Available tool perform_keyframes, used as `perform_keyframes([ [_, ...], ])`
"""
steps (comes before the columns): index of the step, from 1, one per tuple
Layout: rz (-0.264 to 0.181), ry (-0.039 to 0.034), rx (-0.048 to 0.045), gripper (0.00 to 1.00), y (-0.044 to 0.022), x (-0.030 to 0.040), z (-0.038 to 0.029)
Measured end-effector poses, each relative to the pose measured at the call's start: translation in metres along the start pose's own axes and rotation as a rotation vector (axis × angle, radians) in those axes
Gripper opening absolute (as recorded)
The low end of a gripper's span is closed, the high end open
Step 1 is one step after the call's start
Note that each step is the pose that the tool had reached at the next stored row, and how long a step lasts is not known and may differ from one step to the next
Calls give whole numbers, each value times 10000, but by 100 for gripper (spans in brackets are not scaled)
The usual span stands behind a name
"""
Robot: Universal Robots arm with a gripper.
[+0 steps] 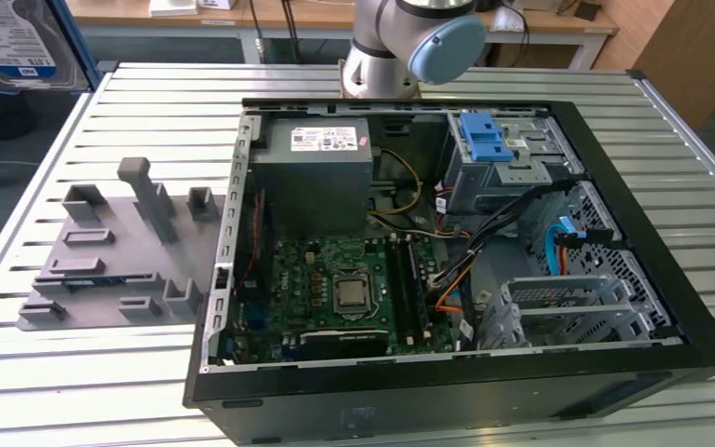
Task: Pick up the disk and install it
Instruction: 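Pick up the disk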
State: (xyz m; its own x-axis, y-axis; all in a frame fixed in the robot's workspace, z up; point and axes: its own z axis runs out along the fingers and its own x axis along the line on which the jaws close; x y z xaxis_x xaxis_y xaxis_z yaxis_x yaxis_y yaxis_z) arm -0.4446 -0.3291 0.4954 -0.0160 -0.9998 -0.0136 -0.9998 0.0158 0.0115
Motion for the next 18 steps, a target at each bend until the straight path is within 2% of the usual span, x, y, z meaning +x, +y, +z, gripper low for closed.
perform_keyframes([
  [18, 0, -11, -2, 36, -103, 3, -2],
])
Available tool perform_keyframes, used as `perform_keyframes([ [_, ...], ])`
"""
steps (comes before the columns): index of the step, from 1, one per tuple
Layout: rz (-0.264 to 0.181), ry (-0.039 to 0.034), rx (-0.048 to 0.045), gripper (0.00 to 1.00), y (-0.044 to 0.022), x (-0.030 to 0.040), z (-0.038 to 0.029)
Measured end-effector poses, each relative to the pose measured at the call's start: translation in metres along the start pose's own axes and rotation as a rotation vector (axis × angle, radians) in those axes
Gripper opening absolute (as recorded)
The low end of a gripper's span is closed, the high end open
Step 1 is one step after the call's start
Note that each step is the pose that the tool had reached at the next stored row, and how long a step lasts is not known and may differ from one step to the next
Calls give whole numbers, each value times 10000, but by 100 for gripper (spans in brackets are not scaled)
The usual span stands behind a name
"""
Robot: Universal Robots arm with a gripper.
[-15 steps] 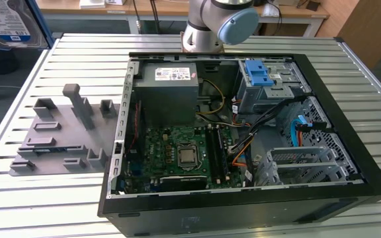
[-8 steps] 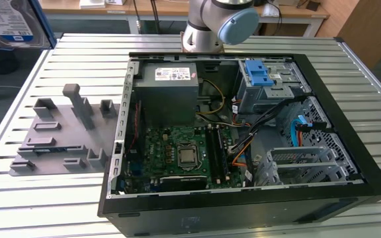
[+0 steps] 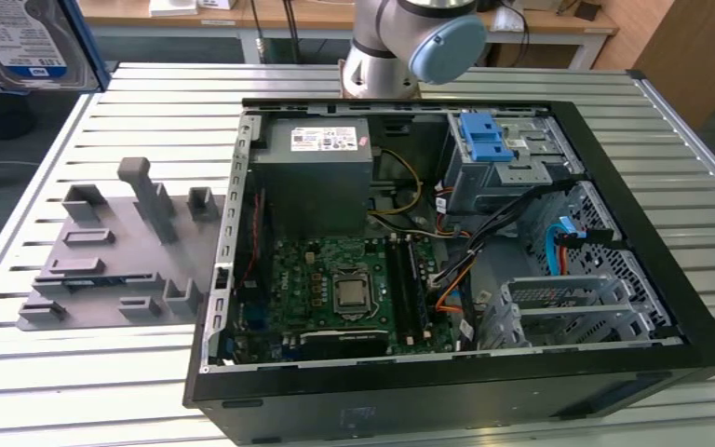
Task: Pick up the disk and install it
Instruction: 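Pick up the disk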
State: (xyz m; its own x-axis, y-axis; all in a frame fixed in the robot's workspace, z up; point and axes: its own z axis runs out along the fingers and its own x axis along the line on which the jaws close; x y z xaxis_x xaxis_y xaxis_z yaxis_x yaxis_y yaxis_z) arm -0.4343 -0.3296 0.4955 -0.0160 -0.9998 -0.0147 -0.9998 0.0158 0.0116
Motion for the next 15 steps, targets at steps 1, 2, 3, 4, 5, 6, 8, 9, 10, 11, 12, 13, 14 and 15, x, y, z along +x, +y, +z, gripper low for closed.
perform_keyframes([
  [1, 0, -2, 0, 36, -4, 0, 0],
  [2, 0, -4, -1, 36, -10, 0, 0],
  [3, -1, -7, 0, 36, -15, 0, 0],
  [4, 0, -11, 0, 36, -21, 0, 0],
  [5, 0, -14, 0, 36, -26, 0, 0],
  [6, 0, -17, 0, 36, -32, 0, 0],
  [8, 0, -22, -1, 36, -43, -1, -1],
  [9, -1, -25, -1, 36, -48, -1, -1],
  [10, -1, -29, 0, 36, -54, -1, 0],
  [11, 0, -33, -1, 36, -59, -1, -1],
  [12, -1, -36, -1, 36, -65, -1, -1],
  [13, 0, -39, -1, 36, -70, -1, -1],
  [14, 0, -43, 0, 36, -74, -1, -1],
  [15, 0, -46, -2, 36, -78, -1, -1],
])
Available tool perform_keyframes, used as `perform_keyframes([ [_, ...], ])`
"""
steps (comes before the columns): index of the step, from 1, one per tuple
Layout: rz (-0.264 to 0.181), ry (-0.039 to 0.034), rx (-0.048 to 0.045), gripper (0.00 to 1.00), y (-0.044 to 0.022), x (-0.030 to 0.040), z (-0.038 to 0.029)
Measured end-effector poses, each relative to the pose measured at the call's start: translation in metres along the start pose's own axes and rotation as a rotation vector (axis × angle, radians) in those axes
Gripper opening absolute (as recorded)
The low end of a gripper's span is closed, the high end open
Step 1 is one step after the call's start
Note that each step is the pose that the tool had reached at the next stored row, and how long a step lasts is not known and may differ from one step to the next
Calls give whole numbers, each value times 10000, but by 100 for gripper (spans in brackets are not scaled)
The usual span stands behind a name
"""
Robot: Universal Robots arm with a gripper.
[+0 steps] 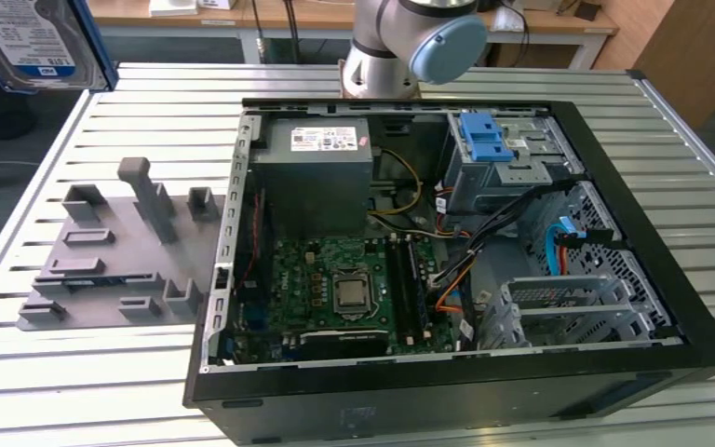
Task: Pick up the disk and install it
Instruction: 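Pick up the disk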
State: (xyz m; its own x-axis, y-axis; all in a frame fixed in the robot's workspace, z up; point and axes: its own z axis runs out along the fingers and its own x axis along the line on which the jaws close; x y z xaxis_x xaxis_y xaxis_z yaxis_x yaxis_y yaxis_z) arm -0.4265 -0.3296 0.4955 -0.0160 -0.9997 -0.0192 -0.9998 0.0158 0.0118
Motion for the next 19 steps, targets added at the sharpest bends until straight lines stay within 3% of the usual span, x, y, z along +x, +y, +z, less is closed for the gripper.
perform_keyframes([
  [11, -1, -26, 1, 36, -57, -1, 0],
  [19, -1, -27, 0, 36, -138, 2, -1],
])
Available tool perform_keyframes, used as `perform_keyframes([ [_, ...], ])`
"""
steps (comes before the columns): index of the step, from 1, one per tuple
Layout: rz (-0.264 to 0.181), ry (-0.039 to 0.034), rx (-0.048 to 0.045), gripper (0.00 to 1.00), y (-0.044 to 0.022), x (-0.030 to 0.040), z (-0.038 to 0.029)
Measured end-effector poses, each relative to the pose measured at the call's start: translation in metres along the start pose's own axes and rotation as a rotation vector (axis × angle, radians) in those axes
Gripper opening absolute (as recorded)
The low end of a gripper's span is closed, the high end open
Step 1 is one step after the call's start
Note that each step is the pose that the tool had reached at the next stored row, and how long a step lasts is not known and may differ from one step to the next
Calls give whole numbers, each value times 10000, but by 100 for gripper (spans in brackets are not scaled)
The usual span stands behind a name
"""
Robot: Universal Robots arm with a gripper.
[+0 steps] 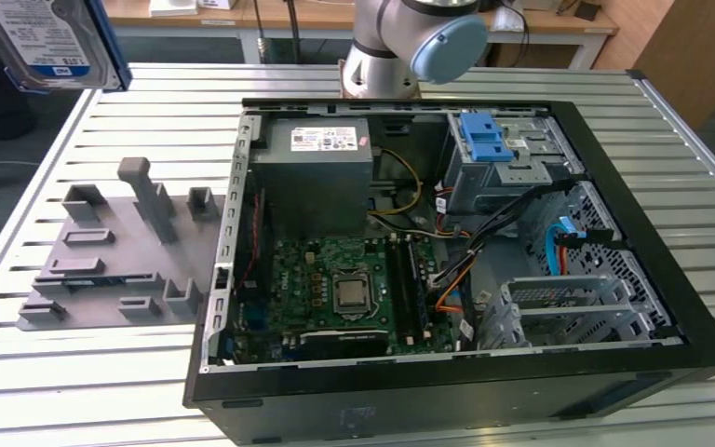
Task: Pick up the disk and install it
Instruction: 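Pick up the disk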
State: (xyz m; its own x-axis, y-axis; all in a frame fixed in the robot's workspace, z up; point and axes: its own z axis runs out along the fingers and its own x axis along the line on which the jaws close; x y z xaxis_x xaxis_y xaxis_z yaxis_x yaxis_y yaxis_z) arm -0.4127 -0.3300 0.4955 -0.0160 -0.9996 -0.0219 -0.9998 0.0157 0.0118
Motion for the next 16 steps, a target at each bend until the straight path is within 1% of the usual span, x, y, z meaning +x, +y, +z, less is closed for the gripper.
perform_keyframes([
  [5, 0, 0, 0, 36, -49, 34, -1],
  [13, 1, 0, 0, 36, -127, 169, -5],
  [16, 0, 0, 0, 36, -166, 214, -6],
])
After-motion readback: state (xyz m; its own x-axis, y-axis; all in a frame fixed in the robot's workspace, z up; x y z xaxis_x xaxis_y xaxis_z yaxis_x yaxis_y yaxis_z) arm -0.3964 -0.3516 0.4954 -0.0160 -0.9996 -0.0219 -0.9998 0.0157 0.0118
